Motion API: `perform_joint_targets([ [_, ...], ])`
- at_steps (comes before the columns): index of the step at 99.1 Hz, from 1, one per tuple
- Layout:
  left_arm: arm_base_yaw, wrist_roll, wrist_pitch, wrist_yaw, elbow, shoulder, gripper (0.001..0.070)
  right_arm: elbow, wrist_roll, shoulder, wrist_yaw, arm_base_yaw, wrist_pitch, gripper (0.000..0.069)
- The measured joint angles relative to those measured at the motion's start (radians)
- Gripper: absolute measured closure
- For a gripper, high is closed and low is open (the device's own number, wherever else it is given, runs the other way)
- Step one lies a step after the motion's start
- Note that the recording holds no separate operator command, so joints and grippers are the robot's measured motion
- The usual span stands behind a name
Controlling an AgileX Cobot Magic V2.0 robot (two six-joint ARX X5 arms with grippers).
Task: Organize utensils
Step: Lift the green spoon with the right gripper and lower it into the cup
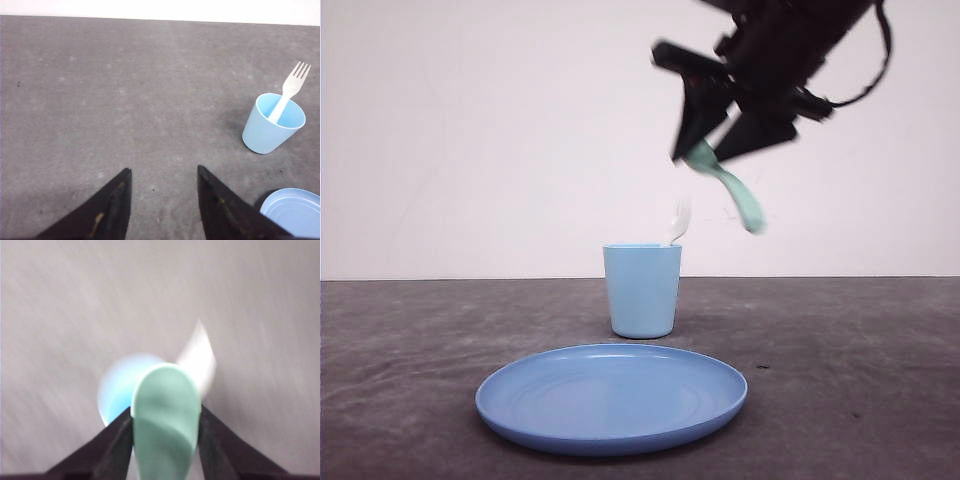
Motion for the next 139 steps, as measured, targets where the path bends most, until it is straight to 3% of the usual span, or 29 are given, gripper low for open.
perform_joint_targets([
  [24,0.0,0.0,0.0,0.0,0.0,0.0,0.0474,0.0,-0.09,0.02,-0.078,0.007,0.328,0.0492],
  [76,0.0,0.0,0.0,0.0,0.0,0.0,0.0474,0.0,-0.18,0.298,-0.08,0.014,0.808,0.0492],
  [110,0.0,0.0,0.0,0.0,0.0,0.0,0.0474,0.0,-0.234,0.409,-0.08,0.021,0.801,0.0492],
  [139,0.0,0.0,0.0,0.0,0.0,0.0,0.0474,0.0,-0.234,0.427,-0.08,0.021,0.679,0.0492],
])
